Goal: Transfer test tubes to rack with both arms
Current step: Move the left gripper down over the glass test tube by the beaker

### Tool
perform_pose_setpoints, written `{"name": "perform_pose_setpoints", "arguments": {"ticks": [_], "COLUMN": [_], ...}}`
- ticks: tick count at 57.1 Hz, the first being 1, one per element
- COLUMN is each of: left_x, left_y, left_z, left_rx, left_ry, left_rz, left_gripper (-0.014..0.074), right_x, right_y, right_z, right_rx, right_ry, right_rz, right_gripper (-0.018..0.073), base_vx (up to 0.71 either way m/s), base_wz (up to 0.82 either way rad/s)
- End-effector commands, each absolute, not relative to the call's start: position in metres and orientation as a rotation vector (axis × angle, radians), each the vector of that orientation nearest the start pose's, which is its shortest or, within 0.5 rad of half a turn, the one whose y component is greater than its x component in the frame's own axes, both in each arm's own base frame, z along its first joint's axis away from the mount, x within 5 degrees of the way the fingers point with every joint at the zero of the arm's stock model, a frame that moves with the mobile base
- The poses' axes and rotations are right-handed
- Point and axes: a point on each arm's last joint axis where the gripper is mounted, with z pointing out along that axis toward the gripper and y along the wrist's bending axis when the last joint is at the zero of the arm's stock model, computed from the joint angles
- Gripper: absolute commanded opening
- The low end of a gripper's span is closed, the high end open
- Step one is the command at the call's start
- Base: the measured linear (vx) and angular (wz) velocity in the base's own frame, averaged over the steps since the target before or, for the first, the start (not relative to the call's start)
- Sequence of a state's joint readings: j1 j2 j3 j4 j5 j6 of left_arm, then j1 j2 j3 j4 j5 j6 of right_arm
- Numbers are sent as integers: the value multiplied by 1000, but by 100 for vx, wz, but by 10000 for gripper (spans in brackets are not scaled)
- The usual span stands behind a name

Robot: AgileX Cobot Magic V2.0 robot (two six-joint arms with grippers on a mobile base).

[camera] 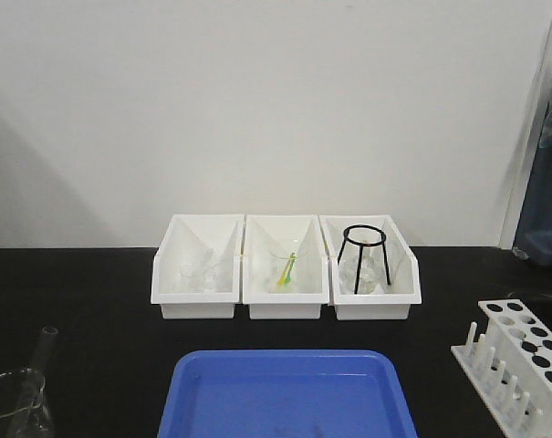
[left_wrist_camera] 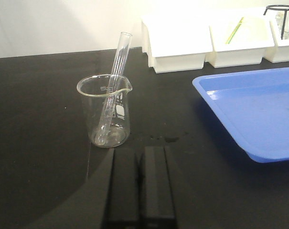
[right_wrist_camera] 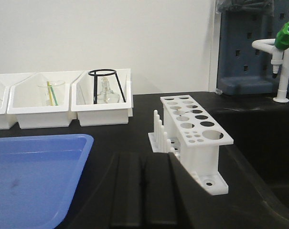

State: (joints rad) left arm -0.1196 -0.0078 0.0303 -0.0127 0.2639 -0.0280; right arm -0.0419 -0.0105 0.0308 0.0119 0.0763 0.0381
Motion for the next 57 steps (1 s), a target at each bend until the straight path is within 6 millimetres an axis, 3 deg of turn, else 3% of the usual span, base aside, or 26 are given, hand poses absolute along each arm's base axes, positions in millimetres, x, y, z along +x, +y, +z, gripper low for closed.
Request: {"name": "perform_pose_setpoints", "arguments": {"ticks": [1, 44, 52, 57], "left_x": [56, 56, 57, 56], "left_y": [-7, -7, -6, -8], "left_z": [178, 179, 190, 201], "left_rx": [61, 99, 255, 252], "left_ry": [1707, 1692, 1552, 1430], "left_rz": [-130, -89, 79, 74], "left_gripper": [-21, -21, -21, -21], "right_x": [57, 56, 56, 56], "right_y": [-2, -2, -2, -2], "right_z": [201, 202, 202, 202], "right_rx": [61, 61, 60, 60], "right_ry": [1498, 1489, 1489, 1489], "right_rz": [5, 5, 4, 4], "right_gripper": [-7, -7, -7, -7], "base_vx": [10, 2, 0, 0], "base_wz": [-4, -1, 0, 0]}}
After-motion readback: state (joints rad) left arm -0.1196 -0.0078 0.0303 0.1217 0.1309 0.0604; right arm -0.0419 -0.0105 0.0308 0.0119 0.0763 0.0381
